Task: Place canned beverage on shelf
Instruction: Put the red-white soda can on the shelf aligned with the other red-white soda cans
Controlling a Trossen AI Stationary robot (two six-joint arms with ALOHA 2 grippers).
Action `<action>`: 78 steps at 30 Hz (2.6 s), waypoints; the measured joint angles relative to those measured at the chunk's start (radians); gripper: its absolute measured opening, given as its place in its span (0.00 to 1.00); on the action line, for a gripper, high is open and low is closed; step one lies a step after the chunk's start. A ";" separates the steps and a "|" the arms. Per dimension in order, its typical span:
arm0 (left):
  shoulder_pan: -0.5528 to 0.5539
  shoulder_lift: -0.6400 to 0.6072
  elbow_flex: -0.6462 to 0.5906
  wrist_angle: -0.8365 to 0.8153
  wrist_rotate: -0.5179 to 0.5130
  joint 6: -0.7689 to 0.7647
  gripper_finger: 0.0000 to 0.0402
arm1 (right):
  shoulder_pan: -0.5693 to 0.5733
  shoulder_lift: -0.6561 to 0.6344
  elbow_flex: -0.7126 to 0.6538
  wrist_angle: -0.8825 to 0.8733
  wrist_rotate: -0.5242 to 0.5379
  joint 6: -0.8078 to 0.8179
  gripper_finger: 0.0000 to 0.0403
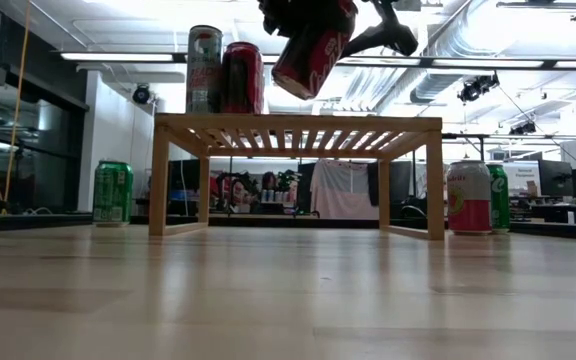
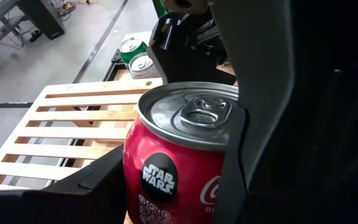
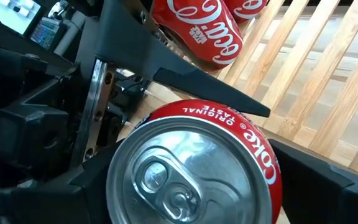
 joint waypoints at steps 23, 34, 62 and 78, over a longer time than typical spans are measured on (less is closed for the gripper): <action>-0.002 -0.439 -0.001 -0.213 -0.030 -0.205 0.90 | -0.077 -0.196 -0.002 -0.058 0.028 -0.216 0.79; -0.002 -0.759 -0.172 0.040 -0.102 -0.197 0.90 | -0.203 -0.147 0.056 0.063 -0.056 -0.400 0.77; -0.001 -0.889 -0.403 0.248 -0.138 -0.245 0.90 | -0.570 0.598 0.912 -0.318 -0.258 -0.584 0.77; -0.001 -0.880 -0.403 0.251 -0.212 -0.282 0.90 | -0.591 0.629 0.938 -0.465 -0.378 -0.660 0.77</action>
